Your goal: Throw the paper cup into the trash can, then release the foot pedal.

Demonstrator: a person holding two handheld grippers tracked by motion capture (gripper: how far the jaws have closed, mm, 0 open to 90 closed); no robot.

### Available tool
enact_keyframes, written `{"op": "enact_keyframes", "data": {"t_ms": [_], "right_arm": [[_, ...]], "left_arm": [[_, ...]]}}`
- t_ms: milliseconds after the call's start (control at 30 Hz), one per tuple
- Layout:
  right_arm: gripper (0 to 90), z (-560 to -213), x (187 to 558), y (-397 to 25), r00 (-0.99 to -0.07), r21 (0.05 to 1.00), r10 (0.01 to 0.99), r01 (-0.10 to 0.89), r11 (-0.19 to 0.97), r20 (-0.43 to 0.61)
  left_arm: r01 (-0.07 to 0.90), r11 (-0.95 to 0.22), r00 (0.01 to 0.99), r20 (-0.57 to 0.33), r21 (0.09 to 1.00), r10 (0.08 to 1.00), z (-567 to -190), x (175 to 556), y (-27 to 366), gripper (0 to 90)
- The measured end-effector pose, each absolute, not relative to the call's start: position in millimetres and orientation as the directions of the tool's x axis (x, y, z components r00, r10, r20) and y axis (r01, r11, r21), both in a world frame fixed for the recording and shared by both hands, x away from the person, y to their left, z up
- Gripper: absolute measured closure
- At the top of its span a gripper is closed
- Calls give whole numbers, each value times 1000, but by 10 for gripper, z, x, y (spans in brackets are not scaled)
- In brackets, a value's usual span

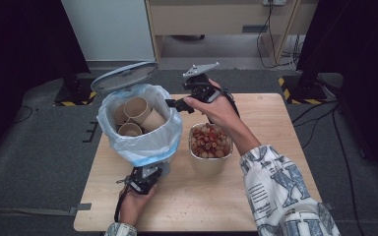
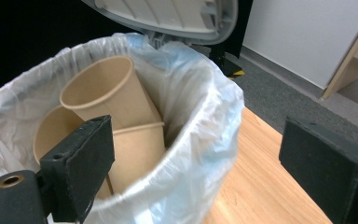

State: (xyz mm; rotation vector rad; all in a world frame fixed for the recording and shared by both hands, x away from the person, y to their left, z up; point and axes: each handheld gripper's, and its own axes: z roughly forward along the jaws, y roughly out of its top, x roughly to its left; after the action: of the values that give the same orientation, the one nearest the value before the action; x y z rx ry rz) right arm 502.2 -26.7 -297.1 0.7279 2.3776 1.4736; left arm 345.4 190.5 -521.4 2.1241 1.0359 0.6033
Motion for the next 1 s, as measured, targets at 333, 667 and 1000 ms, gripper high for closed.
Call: {"op": "enact_keyframes", "data": {"t_ms": [333,667,1000], "right_arm": [[105,-3022,5048,-493,-824,889,564,299,346,57],[103,-3095,5039,-738,-804,886,592,312,344,53],[88,-3278,5003,-1466,-690,880,721,377,288,60]], "left_arm": [[494,-446,574,105,746,812,-5212,3453,1907,900],[502,-426,568,84,753,819,-5184,3419,1880,792],[493,-361,563,25,792,826,-5027,3252,1879,400]]}}
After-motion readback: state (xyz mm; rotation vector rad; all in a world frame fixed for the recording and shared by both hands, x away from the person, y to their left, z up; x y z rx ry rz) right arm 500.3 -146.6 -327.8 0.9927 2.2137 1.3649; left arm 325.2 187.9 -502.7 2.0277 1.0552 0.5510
